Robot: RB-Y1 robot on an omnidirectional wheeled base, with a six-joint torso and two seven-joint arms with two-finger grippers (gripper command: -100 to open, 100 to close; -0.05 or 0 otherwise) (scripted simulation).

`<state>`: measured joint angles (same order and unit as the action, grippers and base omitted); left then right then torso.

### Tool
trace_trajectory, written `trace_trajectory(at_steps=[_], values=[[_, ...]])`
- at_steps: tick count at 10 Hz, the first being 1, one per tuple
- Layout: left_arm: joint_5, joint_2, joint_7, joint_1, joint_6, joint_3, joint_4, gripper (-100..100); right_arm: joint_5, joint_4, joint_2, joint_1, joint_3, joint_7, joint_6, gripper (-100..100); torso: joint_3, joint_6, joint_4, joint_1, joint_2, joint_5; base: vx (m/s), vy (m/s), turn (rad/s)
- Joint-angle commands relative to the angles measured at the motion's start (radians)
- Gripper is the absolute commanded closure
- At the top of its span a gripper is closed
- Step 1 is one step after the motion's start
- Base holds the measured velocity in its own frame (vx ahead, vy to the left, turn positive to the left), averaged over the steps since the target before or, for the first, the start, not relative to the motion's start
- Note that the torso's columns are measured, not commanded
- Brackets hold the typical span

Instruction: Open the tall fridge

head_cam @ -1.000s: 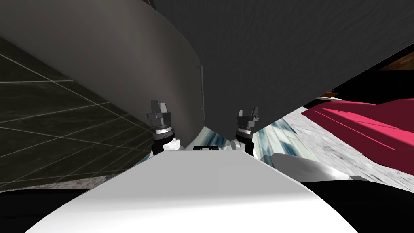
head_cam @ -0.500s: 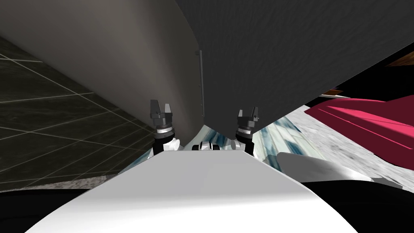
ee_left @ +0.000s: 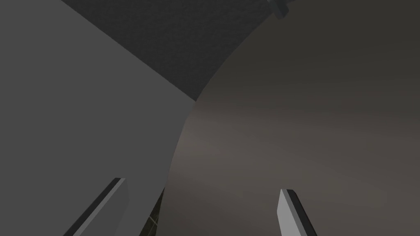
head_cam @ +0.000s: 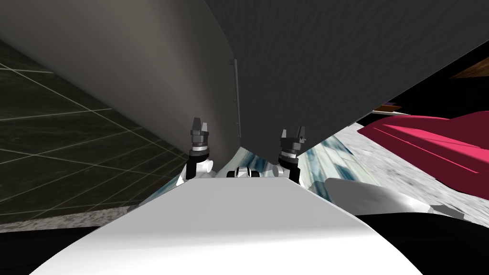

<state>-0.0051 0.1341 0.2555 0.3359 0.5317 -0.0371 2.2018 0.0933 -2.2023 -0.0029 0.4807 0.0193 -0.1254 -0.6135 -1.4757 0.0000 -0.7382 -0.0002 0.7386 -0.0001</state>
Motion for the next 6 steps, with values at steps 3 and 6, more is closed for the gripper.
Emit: trace_trajectory(at_steps=[3,6], values=[[0.044,0.03,0.063,-0.1,-0.068,0.014,-0.093,-100,0.0,0.0,0.0,0.0,0.0,0.0,0.0,0,-0.001,0.0,0.0,0.0,-0.001,0.0,-0.032,-0.013,-0.011],[0.082,0.048,0.118,-0.188,-0.127,0.026,-0.174,-100,0.0,0.0,0.0,0.0,0.0,0.0,0.0,0,0.0,0.0,0.0,-0.001,0.0,0.0,-0.042,-0.021,-0.019]])
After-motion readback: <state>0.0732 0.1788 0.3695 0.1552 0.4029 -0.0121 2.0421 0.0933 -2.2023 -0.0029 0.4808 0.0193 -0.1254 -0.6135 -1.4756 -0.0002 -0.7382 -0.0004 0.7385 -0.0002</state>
